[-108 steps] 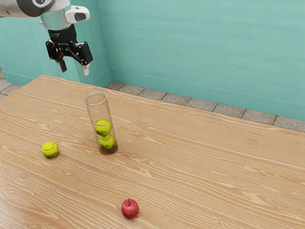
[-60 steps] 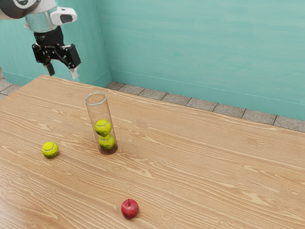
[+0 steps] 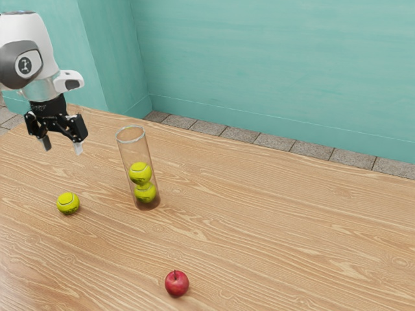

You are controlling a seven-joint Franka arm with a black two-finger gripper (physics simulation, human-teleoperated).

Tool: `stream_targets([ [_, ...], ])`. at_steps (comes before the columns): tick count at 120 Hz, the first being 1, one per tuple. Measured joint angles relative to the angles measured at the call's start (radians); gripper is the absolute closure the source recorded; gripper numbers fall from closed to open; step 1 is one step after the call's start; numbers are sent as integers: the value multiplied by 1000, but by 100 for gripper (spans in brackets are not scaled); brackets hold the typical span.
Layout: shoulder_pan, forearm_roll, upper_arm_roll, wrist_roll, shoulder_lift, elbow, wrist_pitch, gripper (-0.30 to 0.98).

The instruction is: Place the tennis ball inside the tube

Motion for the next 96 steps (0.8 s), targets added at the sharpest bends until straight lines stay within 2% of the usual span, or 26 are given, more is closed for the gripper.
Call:
stream_targets([
  [16,39,14,1,40,19,-57,114,0],
  [44,98,20,0,139,122,-98,287,0],
  [96,183,7,-2,258,287,-121,445,0],
])
